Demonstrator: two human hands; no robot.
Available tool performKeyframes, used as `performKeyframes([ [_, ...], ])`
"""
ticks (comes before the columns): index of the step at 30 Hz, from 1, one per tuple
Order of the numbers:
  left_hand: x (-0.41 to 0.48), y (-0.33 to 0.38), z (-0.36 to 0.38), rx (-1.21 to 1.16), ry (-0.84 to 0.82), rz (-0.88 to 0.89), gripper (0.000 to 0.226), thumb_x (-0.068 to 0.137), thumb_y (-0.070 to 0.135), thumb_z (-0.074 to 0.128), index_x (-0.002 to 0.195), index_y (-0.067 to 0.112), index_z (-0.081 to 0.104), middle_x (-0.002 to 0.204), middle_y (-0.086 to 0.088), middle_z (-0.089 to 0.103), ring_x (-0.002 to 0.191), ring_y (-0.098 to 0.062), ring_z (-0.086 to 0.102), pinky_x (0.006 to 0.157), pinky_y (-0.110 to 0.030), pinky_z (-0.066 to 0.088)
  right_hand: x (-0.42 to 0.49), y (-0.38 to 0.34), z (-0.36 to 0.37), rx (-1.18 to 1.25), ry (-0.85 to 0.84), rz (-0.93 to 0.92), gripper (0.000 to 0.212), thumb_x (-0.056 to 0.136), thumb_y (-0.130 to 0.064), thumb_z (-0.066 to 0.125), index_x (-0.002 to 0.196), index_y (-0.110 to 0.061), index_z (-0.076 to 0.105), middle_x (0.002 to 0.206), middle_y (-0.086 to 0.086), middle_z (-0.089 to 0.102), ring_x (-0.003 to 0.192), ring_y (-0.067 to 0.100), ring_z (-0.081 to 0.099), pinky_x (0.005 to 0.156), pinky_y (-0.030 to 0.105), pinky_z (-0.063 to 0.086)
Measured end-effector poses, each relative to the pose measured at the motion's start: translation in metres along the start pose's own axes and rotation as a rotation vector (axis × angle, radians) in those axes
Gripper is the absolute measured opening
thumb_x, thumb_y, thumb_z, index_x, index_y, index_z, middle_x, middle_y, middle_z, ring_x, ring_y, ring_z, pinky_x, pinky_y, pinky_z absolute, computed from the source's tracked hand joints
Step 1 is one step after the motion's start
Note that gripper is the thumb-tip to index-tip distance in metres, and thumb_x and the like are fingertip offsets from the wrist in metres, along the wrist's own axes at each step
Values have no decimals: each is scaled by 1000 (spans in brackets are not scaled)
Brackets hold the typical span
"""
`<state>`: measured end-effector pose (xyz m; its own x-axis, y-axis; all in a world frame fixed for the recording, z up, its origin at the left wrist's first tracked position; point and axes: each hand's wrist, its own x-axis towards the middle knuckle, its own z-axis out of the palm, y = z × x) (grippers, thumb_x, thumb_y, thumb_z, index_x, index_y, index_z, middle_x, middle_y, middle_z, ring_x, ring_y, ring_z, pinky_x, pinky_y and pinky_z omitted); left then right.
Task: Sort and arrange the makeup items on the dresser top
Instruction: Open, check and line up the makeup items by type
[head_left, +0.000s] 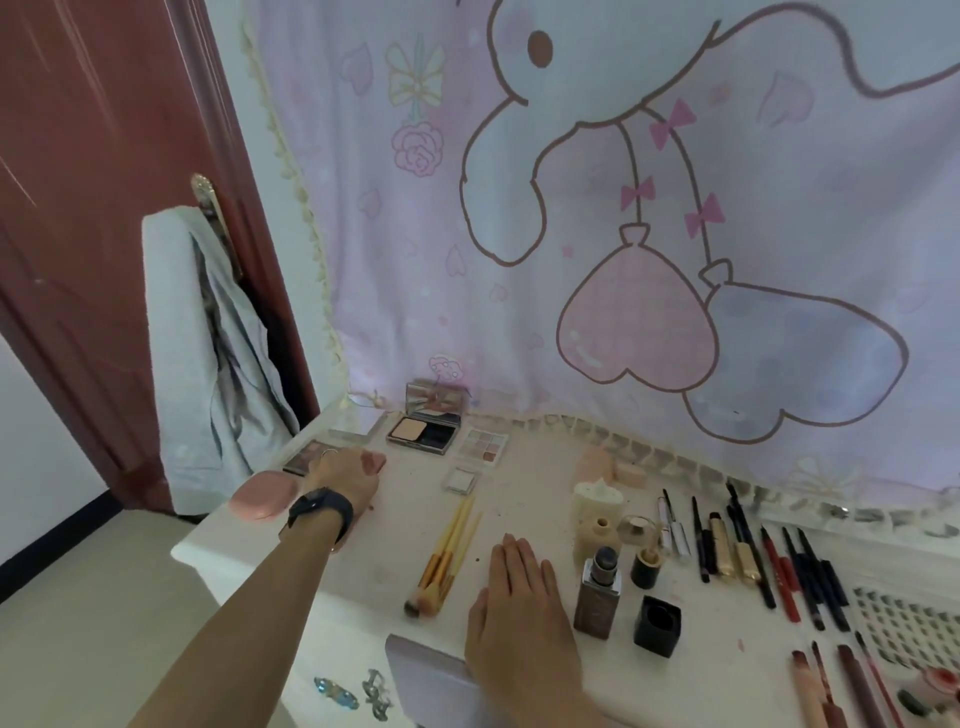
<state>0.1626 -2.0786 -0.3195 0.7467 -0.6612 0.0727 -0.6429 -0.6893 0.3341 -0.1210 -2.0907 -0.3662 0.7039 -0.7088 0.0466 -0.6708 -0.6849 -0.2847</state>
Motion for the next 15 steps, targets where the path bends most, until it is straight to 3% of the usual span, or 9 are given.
performKeyframes([
  [2, -4, -1, -3, -133, 50, -54, 24, 93, 43, 51, 99, 26, 67, 100, -5, 71, 92, -28, 64, 75, -33, 51, -1, 0, -2, -2, 2, -1, 67, 100, -37, 13, 161, -9, 6, 170, 5, -2, 156, 21, -7, 120, 36, -13],
  [4, -10, -1, -8, -308, 58, -110, 35, 89, 47, 60, 116, 26, 64, 110, -4, 70, 94, -24, 63, 80, -36, 55, -2, 1, -3, 0, -5, 1, 67, 101, -36, 13, 161, -9, 6, 170, 5, -1, 156, 20, -6, 121, 37, -12],
  [9, -40, 4, -26, -666, 87, -133, 40, 81, 58, 70, 110, 32, 61, 99, 13, 66, 83, -8, 62, 64, -36, 62, -5, 1, -3, 12, 4, -4, 65, 102, -36, 13, 161, -8, 8, 170, 5, 2, 156, 19, -3, 123, 37, -8],
  [15, -107, 29, -58, -931, 81, -17, 67, 61, 84, 70, 106, 34, 65, 94, 19, 73, 93, 2, 66, 74, -26, 54, -7, 2, -3, 29, 57, -5, 62, 104, -35, 17, 160, -9, 15, 169, 5, 9, 156, 19, 3, 125, 37, -3],
])
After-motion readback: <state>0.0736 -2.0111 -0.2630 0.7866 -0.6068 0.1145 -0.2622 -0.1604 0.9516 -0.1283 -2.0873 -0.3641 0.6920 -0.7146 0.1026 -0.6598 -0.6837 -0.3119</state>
